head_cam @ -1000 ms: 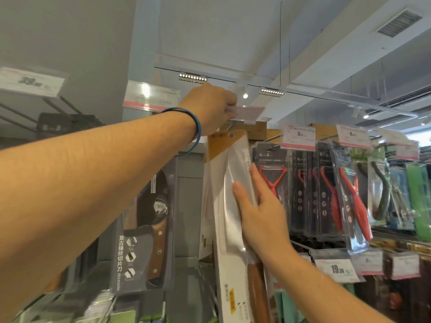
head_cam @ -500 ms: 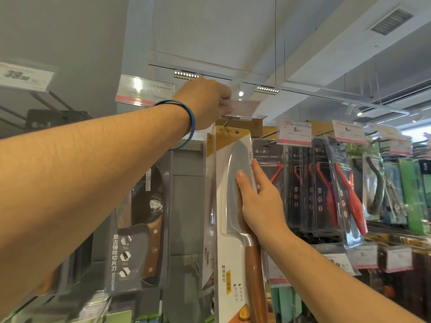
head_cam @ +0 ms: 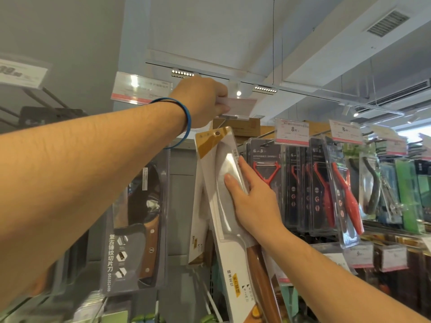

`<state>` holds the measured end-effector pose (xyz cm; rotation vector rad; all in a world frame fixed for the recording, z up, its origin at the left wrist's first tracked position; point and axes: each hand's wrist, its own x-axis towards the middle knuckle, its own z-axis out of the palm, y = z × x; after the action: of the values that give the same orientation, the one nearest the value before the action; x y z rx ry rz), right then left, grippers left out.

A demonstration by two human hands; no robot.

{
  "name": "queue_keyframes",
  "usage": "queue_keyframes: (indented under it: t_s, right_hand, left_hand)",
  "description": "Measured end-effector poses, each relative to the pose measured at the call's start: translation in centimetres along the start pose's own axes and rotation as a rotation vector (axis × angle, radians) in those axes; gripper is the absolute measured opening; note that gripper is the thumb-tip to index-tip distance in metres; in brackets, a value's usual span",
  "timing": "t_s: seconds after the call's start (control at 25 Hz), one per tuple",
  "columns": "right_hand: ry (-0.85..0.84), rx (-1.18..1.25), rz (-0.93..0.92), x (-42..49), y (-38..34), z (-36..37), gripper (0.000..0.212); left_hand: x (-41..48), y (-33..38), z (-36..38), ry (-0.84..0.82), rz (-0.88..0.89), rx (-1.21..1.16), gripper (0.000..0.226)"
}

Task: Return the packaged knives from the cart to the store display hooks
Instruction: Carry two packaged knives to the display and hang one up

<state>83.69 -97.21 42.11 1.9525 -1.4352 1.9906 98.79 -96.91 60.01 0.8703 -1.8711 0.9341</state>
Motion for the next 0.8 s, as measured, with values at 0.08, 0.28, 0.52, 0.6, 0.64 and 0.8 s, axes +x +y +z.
queue_keyframes:
  t_s: [0.08,0.28,0.52,0.6,0.64,0.8]
  right_hand:
    - [0.016,0.057,0.020,-0.11,0.02,-0.05,0.058]
    - [0.032,0.178,0.092,-0.15,-0.09,0.23,0.057]
    - [0.062,0.256,0.140,-0.10,0.59,0.17,0.058]
    - [0.044,0.255,0.144,0.11,0.59,-0.10,0.058]
    - [0.037,0.253,0.139,0.25,0.62,-0.28,0.058]
    - [0.002,0.249,0.151,0.49,0.32,-0.30,0.058]
  left_hand:
    - [-0.12,0.00,-0.09,-0.015,-0.002,-0.006,0.020]
    - [0.03,0.10,0.22,-0.003,0.004,-0.012,0.020]
    - [0.27,-0.07,0.47,-0.009,0.016,0.000,0.020]
    - [0.33,-0.04,0.54,-0.009,0.019,0.003,0.020]
    - [0.32,-0.04,0.58,-0.004,0.022,0.005,0.019]
    - [0.37,-0.02,0.53,0.002,0.025,0.021,0.018]
